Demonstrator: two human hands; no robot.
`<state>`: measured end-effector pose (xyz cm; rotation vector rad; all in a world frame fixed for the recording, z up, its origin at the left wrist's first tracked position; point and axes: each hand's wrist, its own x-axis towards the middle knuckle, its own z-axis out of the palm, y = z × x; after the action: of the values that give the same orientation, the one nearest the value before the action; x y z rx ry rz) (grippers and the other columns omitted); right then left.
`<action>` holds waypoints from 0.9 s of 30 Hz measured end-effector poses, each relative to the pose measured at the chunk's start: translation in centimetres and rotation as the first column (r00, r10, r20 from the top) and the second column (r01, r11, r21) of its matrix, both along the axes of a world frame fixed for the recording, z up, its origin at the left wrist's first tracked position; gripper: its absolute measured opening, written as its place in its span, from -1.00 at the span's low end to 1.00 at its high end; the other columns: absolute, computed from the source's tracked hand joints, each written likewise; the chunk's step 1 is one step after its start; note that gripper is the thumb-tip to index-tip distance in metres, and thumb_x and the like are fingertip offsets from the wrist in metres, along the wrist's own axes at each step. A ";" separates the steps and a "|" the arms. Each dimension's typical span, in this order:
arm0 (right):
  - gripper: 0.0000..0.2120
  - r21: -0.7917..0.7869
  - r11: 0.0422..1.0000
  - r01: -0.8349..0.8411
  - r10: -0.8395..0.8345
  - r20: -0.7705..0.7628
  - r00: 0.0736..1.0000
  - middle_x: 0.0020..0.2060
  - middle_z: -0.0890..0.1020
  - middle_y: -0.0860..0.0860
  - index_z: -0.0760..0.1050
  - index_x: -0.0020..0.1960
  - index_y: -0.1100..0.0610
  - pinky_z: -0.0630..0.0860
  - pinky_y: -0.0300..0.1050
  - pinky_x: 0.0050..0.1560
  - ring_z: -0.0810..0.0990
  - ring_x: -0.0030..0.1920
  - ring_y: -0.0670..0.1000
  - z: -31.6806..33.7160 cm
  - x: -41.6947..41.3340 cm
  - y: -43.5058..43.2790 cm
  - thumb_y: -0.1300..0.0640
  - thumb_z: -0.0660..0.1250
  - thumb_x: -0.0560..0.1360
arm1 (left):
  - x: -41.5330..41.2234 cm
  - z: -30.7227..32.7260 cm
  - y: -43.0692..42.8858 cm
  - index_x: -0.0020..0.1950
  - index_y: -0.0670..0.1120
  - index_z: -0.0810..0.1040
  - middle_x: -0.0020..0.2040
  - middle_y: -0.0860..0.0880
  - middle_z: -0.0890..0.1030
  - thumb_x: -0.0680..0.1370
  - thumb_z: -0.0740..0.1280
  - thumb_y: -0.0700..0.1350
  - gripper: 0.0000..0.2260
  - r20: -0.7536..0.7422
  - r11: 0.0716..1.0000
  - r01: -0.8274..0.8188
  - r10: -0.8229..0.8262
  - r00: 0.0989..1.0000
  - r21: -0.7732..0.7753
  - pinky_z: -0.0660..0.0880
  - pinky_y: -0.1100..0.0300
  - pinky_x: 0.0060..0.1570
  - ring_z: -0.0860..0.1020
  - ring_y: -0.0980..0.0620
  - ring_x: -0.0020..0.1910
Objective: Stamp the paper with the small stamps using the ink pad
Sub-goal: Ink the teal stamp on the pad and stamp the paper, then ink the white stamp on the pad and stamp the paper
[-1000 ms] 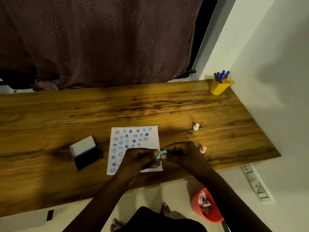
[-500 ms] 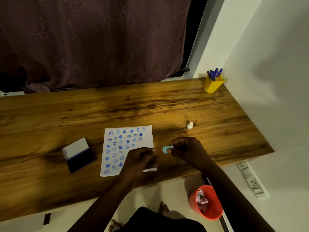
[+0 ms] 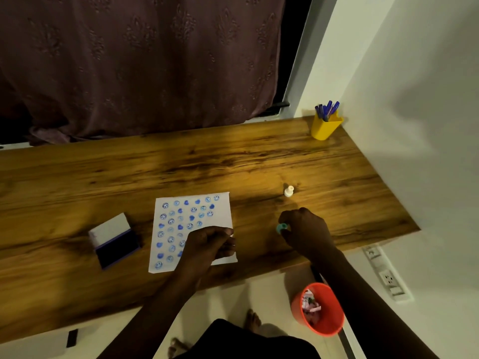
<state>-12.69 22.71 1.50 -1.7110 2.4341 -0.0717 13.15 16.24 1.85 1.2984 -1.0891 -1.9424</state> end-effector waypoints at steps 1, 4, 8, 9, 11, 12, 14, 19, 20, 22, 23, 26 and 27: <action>-0.71 0.013 1.000 -0.002 0.002 -0.004 1.000 0.05 0.66 0.02 0.60 0.17 -0.16 0.54 -0.08 -0.05 0.69 0.05 0.07 0.0 -0.1 0.0 -0.03 0.48 0.45 | 0.0 0.0 0.0 0.09 -0.24 0.71 -0.06 -0.28 0.76 0.58 0.45 -0.20 -0.85 -0.001 1.000 -0.001 0.001 1.000 0.004 0.70 0.16 -0.12 0.72 -0.33 0.02; -0.70 0.054 0.998 -0.009 0.009 -0.008 1.000 0.07 0.64 0.02 0.59 0.19 -0.18 0.54 -0.08 -0.03 0.68 0.06 0.06 -0.2 -0.4 0.1 -0.06 0.46 0.46 | -0.1 -0.1 0.1 0.09 -0.23 0.71 -0.06 -0.27 0.77 0.58 0.45 -0.19 -0.86 -0.002 1.000 -0.002 0.002 1.000 0.012 0.70 0.15 -0.11 0.72 -0.31 0.02; -0.71 0.074 0.997 -0.014 0.014 -0.009 1.000 0.07 0.62 0.02 0.58 0.18 -0.18 0.56 -0.05 0.00 0.66 0.05 0.06 -0.4 -0.4 0.4 -0.06 0.45 0.47 | -0.3 -0.4 0.2 0.09 -0.21 0.71 -0.07 -0.25 0.77 0.58 0.45 -0.18 -0.86 -0.011 1.000 0.013 -0.013 1.000 0.009 0.71 0.09 -0.05 0.74 -0.27 0.00; -0.71 0.072 0.997 -0.016 0.016 -0.009 1.000 0.07 0.62 0.02 0.58 0.18 -0.18 0.55 -0.06 -0.01 0.66 0.06 0.06 -0.5 -0.4 0.4 -0.06 0.44 0.47 | -0.4 -0.5 0.2 0.09 -0.21 0.71 -0.07 -0.24 0.77 0.58 0.45 -0.18 -0.86 -0.006 1.000 0.019 -0.019 1.000 0.006 0.71 0.08 -0.04 0.74 -0.26 -0.01; -0.72 0.069 0.997 -0.031 0.032 -0.012 0.999 0.08 0.63 0.00 0.57 0.19 -0.17 0.53 -0.06 0.00 0.64 0.11 0.05 -0.8 -0.5 0.6 -0.05 0.43 0.48 | -0.5 -0.6 0.2 0.09 -0.21 0.71 -0.09 -0.22 0.77 0.58 0.45 -0.18 -0.86 -0.001 1.000 0.025 -0.025 1.000 0.004 0.71 0.07 -0.03 0.75 -0.23 -0.04; -0.72 0.066 0.997 -0.045 0.046 -0.017 0.999 0.08 0.65 -0.01 0.57 0.20 -0.16 0.52 -0.07 0.00 0.62 0.14 0.03 -0.9 -0.5 0.7 -0.05 0.42 0.49 | -0.6 -0.7 0.2 0.09 -0.21 0.72 -0.09 -0.22 0.77 0.58 0.45 -0.18 -0.86 -0.002 1.000 0.024 -0.024 1.000 0.006 0.71 0.08 -0.04 0.75 -0.21 -0.05; -0.72 0.052 0.996 -0.073 0.075 -0.034 0.997 0.08 0.67 -0.05 0.57 0.21 -0.15 0.52 -0.08 -0.01 0.60 0.18 0.01 -1.2 -0.6 0.8 -0.06 0.41 0.50 | -0.8 -0.8 0.1 0.09 -0.21 0.72 -0.10 -0.22 0.77 0.58 0.45 -0.18 -0.86 -0.010 1.000 0.024 -0.024 1.000 0.006 0.71 0.09 -0.04 0.75 -0.16 -0.08; -0.56 0.005 0.999 -0.048 0.048 0.011 0.999 0.09 0.72 -0.08 0.60 0.27 -0.11 0.58 -0.06 0.06 0.66 0.16 0.01 -0.1 -1.5 0.0 -0.22 0.46 0.43 | -0.9 -0.9 0.1 0.10 -0.21 0.71 -0.09 -0.22 0.78 0.59 0.45 -0.18 -0.85 -0.011 1.000 0.021 -0.021 1.000 -0.003 0.71 0.13 -0.08 0.76 -0.12 -0.10; -0.57 -0.029 0.999 -0.024 0.025 0.039 0.999 0.08 0.73 -0.07 0.61 0.26 -0.08 0.60 -0.07 0.06 0.68 0.13 0.02 0.3 -1.9 -0.4 -0.21 0.46 0.45 | -0.9 -0.9 0.1 0.10 -0.21 0.71 -0.09 -0.21 0.78 0.59 0.45 -0.18 -0.86 -0.006 1.000 0.018 -0.018 1.000 -0.003 0.71 0.12 -0.08 0.76 -0.13 -0.10; -0.61 -0.099 0.995 0.012 -0.006 0.069 0.998 0.06 0.74 0.01 0.60 0.27 0.01 0.64 -0.02 0.05 0.72 0.06 0.06 0.9 -2.7 -1.6 -0.13 0.42 0.51 | -1.0 -0.9 0.1 0.08 -0.19 0.72 -0.09 -0.20 0.78 0.58 0.45 -0.17 -0.87 0.007 1.000 0.013 -0.013 1.000 -0.004 0.71 0.12 -0.07 0.76 -0.14 -0.09; -0.62 -0.132 0.991 0.038 -0.026 0.088 0.996 0.06 0.74 0.04 0.58 0.30 0.04 0.65 -0.01 0.05 0.73 0.04 0.08 1.0 -3.2 -2.3 -0.08 0.40 0.54 | -1.0 -1.0 0.2 0.07 -0.17 0.73 -0.09 -0.20 0.78 0.58 0.45 -0.16 -0.87 0.012 1.000 0.009 -0.009 1.000 -0.004 0.70 0.13 -0.07 0.77 -0.15 -0.08; -0.55 -0.160 0.983 0.087 -0.069 0.111 0.991 0.20 0.67 0.14 0.50 0.42 0.12 0.65 0.02 0.05 0.69 0.12 0.16 1.1 -4.1 -4.6 0.05 0.38 0.56 | -0.9 -1.1 0.4 0.01 -0.11 0.76 -0.08 -0.19 0.79 0.58 0.46 -0.14 -0.90 0.008 1.000 -0.005 0.005 1.000 0.008 0.70 0.14 -0.09 0.77 -0.16 -0.07; -0.52 -0.150 0.985 0.086 -0.069 0.113 0.991 0.24 0.63 0.16 0.45 0.46 0.13 0.65 0.04 0.07 0.67 0.16 0.19 0.9 -4.4 -5.2 0.08 0.38 0.56 | -0.9 -1.1 0.5 0.00 -0.10 0.77 -0.08 -0.19 0.79 0.58 0.46 -0.14 -0.91 0.004 1.000 -0.009 0.009 1.000 0.012 0.70 0.14 -0.09 0.77 -0.16 -0.07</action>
<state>-17.08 17.50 2.37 -1.6244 2.4725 -0.3615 12.24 16.69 0.76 1.3118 -1.0730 -1.9438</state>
